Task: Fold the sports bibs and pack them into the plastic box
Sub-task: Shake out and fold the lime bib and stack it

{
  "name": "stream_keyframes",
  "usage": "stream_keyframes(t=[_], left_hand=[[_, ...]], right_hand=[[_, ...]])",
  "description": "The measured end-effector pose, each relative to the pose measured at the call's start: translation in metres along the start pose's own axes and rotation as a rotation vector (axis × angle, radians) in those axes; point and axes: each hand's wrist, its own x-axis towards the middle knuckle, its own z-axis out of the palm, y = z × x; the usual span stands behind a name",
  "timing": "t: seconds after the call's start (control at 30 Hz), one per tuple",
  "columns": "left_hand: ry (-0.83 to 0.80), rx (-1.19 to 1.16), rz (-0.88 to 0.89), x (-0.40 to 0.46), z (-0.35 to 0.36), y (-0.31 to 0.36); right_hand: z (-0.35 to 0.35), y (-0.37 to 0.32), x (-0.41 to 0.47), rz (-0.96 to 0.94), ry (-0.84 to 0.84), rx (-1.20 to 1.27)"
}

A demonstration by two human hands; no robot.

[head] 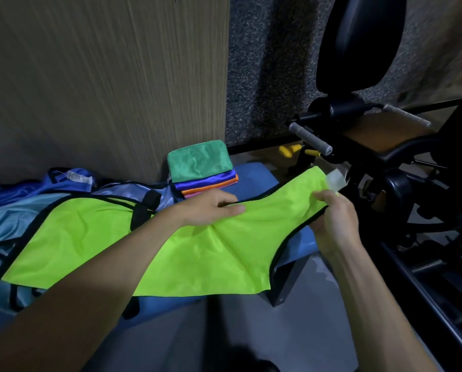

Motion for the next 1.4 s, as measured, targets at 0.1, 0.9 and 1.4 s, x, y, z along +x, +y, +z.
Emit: stream_keyframes(t=[0.1,0.9,1.4], left_hand=[[0.144,0.260,0.095,0.003,0.000,-0.002],[-0.008,0.347,-0.132,-0.004,0.005,-0.039],[0.340,0.467,0.028,-0.044,0.011,-0.025]], right_hand=[[-0.016,0.006,0.014,0.015,0.098,-0.134],[-0.008,0.066,0.082,-0.372,0.042,-1.029],[0.013,0.074,0.092,-0.251,0.069,-1.338]])
